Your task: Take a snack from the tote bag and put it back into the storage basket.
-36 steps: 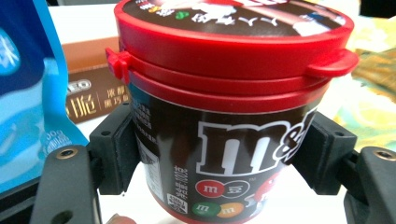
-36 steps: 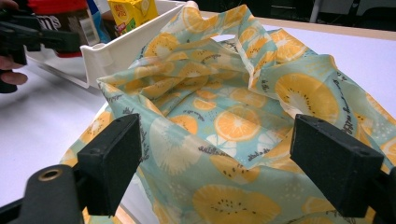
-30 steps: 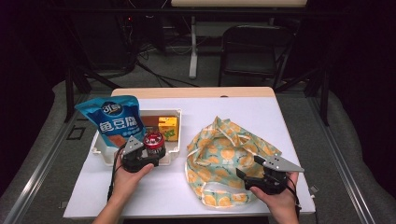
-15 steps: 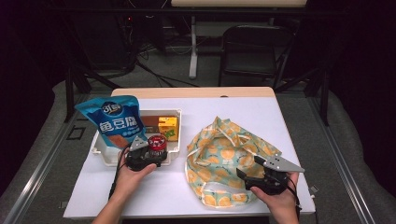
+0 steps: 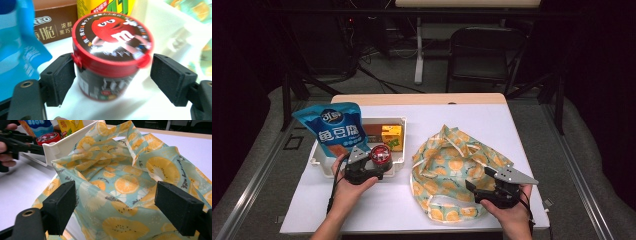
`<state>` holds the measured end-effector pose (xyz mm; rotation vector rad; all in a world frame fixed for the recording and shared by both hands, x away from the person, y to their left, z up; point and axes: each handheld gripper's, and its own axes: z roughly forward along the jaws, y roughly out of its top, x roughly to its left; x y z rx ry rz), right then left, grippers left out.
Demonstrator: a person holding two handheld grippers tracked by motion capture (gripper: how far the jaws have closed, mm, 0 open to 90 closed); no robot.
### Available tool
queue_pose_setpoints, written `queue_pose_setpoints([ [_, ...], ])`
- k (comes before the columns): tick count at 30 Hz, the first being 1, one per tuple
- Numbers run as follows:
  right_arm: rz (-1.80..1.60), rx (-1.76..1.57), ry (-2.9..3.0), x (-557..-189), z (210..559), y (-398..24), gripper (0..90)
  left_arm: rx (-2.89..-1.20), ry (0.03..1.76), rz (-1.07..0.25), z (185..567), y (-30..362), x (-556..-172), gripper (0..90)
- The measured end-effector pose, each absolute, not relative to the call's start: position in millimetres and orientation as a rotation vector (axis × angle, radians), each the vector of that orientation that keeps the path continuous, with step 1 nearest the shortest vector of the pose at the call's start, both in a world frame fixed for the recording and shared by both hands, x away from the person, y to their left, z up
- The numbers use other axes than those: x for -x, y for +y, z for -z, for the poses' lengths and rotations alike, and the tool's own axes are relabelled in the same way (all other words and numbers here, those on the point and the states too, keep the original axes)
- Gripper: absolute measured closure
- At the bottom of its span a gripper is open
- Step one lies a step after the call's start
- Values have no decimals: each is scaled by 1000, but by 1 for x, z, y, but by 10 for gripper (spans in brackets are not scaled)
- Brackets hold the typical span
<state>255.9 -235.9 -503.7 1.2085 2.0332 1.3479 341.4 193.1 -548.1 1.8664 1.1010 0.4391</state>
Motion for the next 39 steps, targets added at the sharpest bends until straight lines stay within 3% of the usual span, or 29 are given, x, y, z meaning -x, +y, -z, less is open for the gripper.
queue_pose_setpoints([
  [2,-1351,-1211,2029,-256,504,-236,175,-1870,1094,-461,546,195,-331,241],
  [7,-1353,-1214,2023,-256,503,-237,175,-1849,1135,-483,541,202,-320,528],
  [12,-1351,-1212,2024,-257,504,-238,175,-1798,1179,-450,541,210,-324,731],
  [16,-1350,-1215,2024,-257,504,-238,176,-1760,1195,-459,540,214,-327,804],
  [20,-1348,-1217,2028,-258,505,-237,177,-1748,1209,-464,541,215,-332,819],
  [29,-1340,-1216,2036,-259,507,-236,178,-1727,1218,-466,543,218,-338,802],
  [39,-1347,-1220,2012,-259,507,-241,177,-1715,1152,-444,531,222,-319,302],
])
